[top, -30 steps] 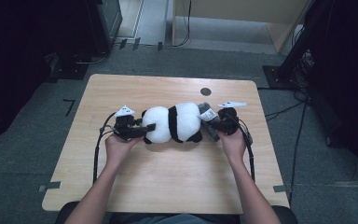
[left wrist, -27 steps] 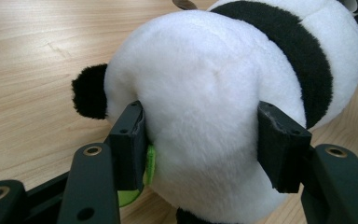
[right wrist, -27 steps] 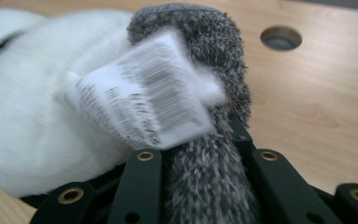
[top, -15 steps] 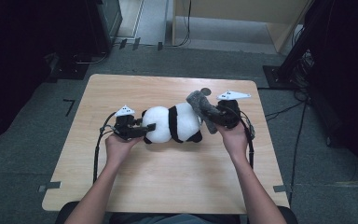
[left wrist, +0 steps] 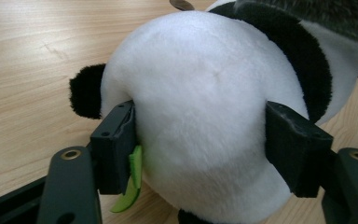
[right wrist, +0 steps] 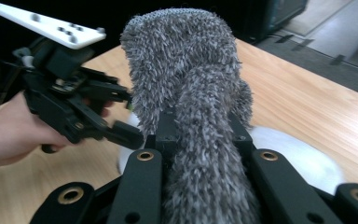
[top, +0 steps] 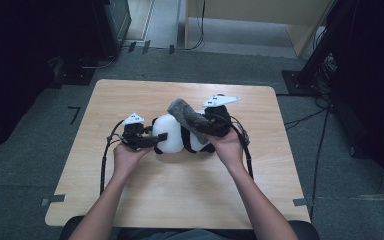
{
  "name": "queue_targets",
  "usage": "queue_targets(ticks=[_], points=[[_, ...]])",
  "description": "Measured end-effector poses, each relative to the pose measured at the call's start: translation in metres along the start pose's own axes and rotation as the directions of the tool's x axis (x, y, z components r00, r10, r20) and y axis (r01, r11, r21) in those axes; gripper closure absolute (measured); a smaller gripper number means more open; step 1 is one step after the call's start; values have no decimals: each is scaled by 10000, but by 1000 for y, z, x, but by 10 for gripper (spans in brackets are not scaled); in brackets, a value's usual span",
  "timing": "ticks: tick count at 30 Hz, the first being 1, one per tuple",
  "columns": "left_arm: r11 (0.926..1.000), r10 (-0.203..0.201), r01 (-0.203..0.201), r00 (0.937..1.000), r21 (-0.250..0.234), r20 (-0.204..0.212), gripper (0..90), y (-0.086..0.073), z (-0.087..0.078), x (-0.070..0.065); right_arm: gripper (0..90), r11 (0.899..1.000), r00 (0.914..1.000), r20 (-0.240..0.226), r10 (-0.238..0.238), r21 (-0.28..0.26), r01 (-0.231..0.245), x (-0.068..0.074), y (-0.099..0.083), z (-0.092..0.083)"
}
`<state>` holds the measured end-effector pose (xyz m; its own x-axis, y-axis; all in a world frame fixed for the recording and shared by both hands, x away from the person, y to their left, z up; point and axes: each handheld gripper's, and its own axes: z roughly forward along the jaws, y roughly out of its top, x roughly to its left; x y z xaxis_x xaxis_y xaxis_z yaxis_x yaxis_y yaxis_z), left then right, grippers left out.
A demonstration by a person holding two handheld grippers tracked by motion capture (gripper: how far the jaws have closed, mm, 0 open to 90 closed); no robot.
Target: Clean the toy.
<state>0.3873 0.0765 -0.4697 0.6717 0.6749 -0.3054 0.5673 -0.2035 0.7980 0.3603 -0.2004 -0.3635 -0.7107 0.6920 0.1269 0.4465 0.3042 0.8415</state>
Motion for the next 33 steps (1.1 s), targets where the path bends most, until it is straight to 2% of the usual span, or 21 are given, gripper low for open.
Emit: queue_targets(ticks=[6,9,13,16,21,24,31,33], points=[[10000,-64,64,10000,-48,-14,241,0,1,0,743,9999,9980,-630,94,95,-88,11,4,20],[9999,-92,92,10000,-81,-33,217,0,1,0,743,9990,9930,-1094,444,109,-435,14,4,30],[9998,-119,118,9999,-136,-74,205,1,2,0,742,9986,9903,-1298,493,236,-466,19,0,40],[9999,-88,87,9999,-97,-80,204,1,1,0,742,9983,9909,-1254,485,370,-442,20,-4,47],[10000,81,-82,9998,-28,-165,211,1,1,0,736,9943,9932,-957,666,889,-581,8,-21,63],[10000,34,-32,9997,54,-238,281,1,1,-2,733,9927,9913,-981,881,914,-791,0,-29,63],[9999,47,-43,9995,118,-318,337,2,1,-3,729,9928,9973,-656,317,1176,-238,-10,-37,43],[9999,54,-50,9994,139,-328,340,2,1,-3,728,9926,9975,-624,326,1192,-250,-13,-40,35]])
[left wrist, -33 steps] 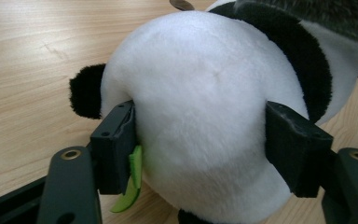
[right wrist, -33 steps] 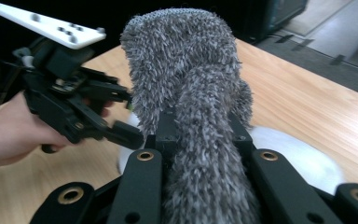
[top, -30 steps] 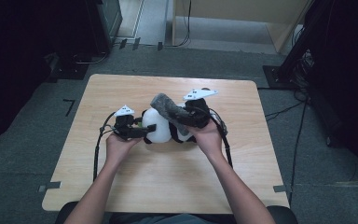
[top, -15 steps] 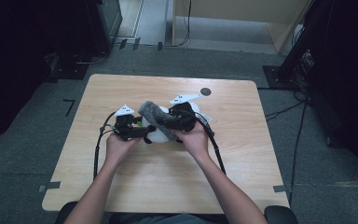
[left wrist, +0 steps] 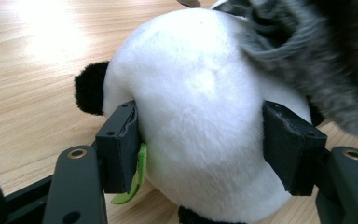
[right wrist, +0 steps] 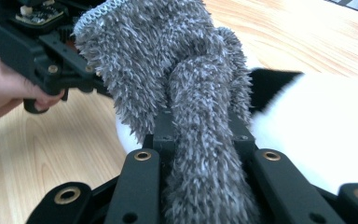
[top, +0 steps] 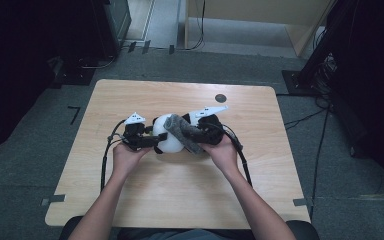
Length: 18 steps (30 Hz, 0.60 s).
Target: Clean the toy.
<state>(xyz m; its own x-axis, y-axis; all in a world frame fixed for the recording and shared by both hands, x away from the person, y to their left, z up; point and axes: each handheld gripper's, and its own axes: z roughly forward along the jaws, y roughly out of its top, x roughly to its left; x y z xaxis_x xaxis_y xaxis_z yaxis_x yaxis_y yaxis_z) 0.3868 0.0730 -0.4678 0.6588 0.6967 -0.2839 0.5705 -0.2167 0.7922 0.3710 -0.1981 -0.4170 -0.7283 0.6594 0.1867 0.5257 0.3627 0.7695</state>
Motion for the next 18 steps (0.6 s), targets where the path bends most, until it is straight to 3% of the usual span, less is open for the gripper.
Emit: queue_targets(ticks=[9,18], points=[[10000,49,-49,10000,17,-8,347,0,0,0,725,9999,9983,577,-108,-12,109,-17,-13,-35],[10000,34,-35,10000,31,19,353,0,0,0,723,9993,9937,1057,378,-48,-375,-37,-28,-58]])
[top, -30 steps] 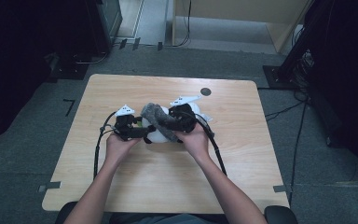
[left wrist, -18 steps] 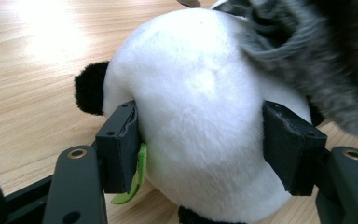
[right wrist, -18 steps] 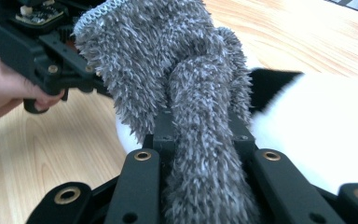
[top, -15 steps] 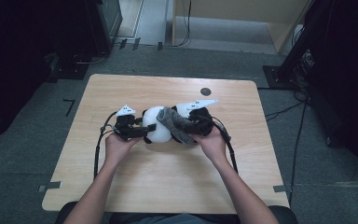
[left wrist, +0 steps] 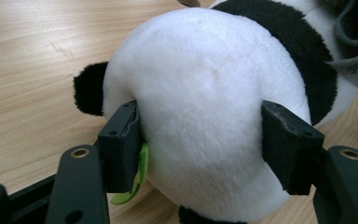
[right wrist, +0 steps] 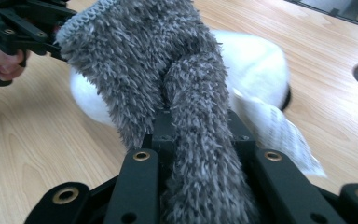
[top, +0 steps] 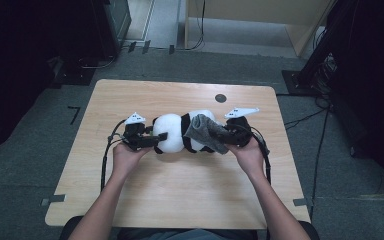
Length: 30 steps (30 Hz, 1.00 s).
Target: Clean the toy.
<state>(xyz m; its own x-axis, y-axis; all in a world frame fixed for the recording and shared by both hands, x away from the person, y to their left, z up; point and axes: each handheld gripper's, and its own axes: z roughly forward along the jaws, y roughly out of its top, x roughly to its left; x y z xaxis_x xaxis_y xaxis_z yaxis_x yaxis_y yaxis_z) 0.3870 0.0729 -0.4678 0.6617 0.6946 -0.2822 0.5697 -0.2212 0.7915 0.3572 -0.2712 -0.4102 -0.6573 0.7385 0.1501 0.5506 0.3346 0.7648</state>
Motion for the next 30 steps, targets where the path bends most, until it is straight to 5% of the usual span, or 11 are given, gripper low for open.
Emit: queue_targets(ticks=[12,23,30], points=[[10000,17,-17,10000,47,-17,353,0,0,0,734,9987,9979,398,510,44,-513,-21,-14,-13],[10000,-38,38,10000,64,16,353,0,-1,1,745,9993,9980,-584,-254,-300,237,0,-7,-21],[10000,-42,42,10000,65,15,353,0,-1,0,744,9931,9816,-1502,-1175,-168,1163,32,5,-2]])
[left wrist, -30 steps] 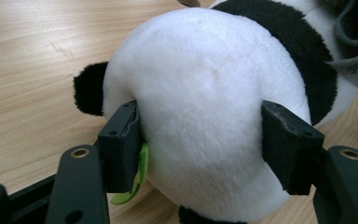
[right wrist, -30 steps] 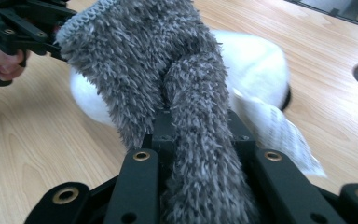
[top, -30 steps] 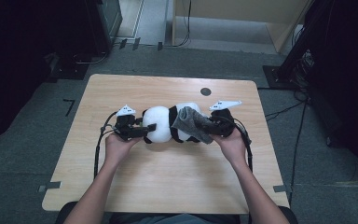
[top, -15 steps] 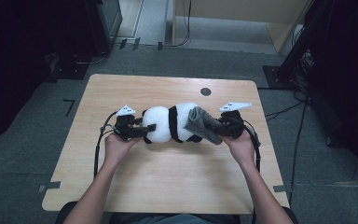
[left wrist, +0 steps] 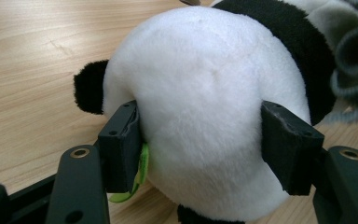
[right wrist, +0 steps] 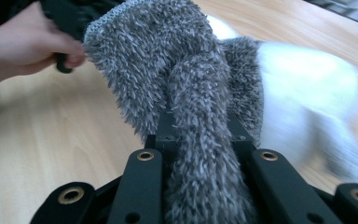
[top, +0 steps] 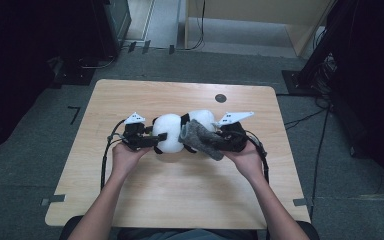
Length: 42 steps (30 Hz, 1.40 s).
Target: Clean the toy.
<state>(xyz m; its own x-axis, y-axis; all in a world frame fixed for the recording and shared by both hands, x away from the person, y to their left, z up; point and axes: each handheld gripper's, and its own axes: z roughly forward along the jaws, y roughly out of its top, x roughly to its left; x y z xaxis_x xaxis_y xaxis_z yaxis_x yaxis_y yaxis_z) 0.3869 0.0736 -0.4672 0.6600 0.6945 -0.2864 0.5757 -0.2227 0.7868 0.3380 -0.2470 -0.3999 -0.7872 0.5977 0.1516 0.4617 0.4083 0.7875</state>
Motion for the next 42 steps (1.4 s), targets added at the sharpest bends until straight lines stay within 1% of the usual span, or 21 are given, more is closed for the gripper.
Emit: queue_targets(ticks=[2,5,6,7,11,14,17,22,23,27,28,30,34,37,41,42], points=[[10000,4,-4,10000,2,-2,353,0,0,0,744,9998,9996,-206,-190,79,192,6,4,7],[10000,-10,10,10000,5,-10,353,0,0,0,745,9996,9985,-509,-225,168,234,13,8,19],[10000,-18,18,10000,2,-6,353,0,0,0,744,9995,9973,-694,-242,164,254,15,10,23],[10000,-28,28,10000,2,-3,353,0,0,0,744,9995,9968,-766,-243,171,257,17,11,25],[10000,-65,65,10000,-6,12,353,0,0,0,744,9983,9924,-1113,-525,207,551,26,19,40],[9999,-136,136,9999,-28,47,352,0,0,0,744,9975,9893,-1341,-575,325,624,32,23,53],[9999,-146,146,9999,-25,62,353,0,0,0,744,9973,9895,-1348,-523,439,587,32,25,65],[9999,-115,115,9999,-30,42,353,0,0,0,741,9971,9936,-1068,-356,629,425,24,24,82],[10000,-91,91,10000,-11,34,353,0,0,0,740,9969,9950,-971,-238,724,309,22,22,83],[10000,-38,38,10000,40,-59,354,1,0,-1,738,9972,9964,-836,-101,736,163,17,19,82],[10000,-42,42,10000,45,-71,354,1,0,-1,738,9970,9969,-763,-181,731,237,16,18,80],[10000,-27,27,10000,50,-75,355,1,0,-1,737,9967,9978,-628,-196,773,245,14,16,76],[10000,-27,27,10000,34,-70,356,1,0,-1,737,9967,9986,-508,-150,788,190,9,13,69],[10000,-47,47,10000,17,-58,357,1,0,-1,737,9969,9991,-406,-98,771,129,6,11,62],[10000,-43,43,10000,34,-40,359,1,0,-1,734,9974,9996,-185,-235,683,247,3,9,51],[10000,-43,44,10000,36,-40,360,1,0,-1,733,9977,9997,-124,-189,645,197,2,7,46]])
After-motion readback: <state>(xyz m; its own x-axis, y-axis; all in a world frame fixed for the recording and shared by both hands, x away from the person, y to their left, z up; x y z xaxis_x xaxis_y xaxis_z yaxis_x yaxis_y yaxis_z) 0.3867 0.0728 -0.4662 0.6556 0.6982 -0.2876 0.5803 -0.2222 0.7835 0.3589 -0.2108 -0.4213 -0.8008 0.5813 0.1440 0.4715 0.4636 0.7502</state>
